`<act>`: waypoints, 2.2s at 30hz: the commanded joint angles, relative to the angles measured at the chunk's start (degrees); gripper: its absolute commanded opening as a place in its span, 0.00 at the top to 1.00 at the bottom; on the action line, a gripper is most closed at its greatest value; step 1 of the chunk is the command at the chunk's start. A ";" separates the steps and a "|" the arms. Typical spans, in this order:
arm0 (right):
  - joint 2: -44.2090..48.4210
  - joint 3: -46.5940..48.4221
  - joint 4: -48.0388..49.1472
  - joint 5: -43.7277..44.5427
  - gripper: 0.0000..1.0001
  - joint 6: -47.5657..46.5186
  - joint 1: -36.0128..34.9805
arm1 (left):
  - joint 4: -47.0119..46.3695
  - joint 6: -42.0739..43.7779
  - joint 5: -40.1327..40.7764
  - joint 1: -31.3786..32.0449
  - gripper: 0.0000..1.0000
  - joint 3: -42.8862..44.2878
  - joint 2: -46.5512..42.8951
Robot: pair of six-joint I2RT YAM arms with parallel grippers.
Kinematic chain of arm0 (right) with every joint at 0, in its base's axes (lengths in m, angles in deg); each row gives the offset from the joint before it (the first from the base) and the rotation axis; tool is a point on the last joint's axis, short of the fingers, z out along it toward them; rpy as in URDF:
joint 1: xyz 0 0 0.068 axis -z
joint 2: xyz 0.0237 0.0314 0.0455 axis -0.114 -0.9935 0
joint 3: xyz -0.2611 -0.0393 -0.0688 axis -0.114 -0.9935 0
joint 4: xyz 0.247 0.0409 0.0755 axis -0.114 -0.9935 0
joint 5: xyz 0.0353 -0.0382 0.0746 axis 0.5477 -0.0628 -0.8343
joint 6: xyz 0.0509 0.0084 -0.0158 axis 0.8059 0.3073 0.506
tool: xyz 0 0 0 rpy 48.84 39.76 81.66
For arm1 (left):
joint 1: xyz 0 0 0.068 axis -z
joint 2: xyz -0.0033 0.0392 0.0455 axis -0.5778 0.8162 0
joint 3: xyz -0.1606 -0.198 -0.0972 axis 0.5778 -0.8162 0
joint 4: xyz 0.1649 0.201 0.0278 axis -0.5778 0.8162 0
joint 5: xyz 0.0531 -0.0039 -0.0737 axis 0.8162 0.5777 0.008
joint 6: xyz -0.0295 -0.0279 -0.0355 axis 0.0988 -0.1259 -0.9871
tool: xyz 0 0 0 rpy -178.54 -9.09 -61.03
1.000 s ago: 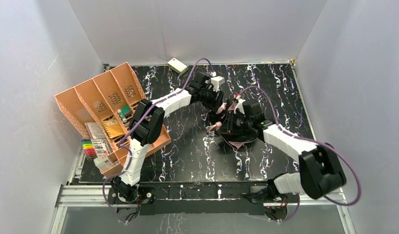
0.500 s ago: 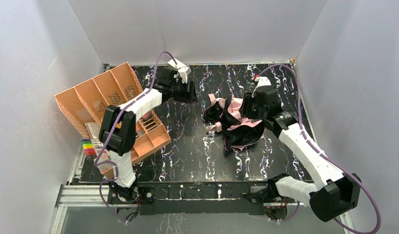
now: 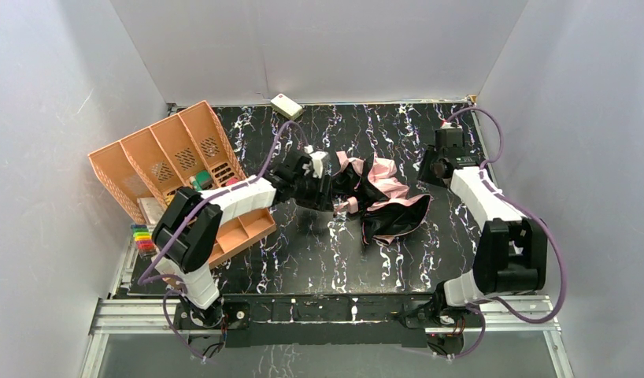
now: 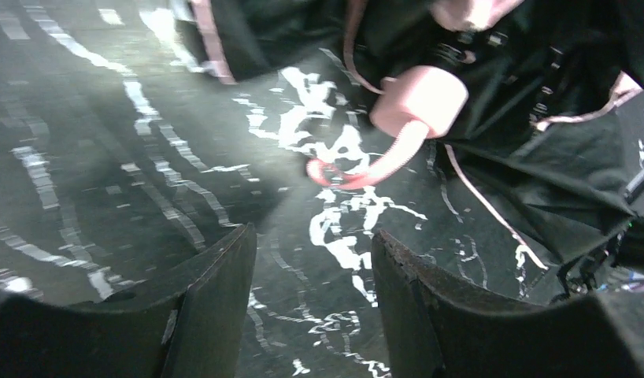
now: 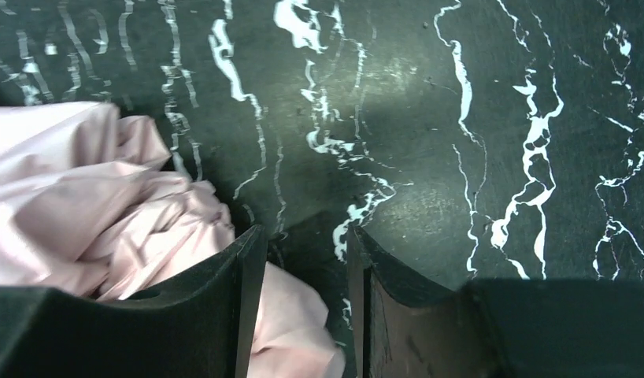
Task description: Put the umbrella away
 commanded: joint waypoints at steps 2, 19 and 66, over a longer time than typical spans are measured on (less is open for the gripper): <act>-4.60 -0.83 5.65 -3.94 0.50 0.43 3.57 | -4.02 -2.69 -0.04 3.69 0.48 0.68 2.46; -10.41 -6.37 10.52 -26.23 0.50 -0.72 3.79 | -6.40 -1.54 -2.09 3.84 0.49 10.36 14.45; 12.12 -19.64 8.60 -27.08 0.38 7.92 3.43 | -5.27 4.66 15.51 19.53 0.34 0.68 -13.63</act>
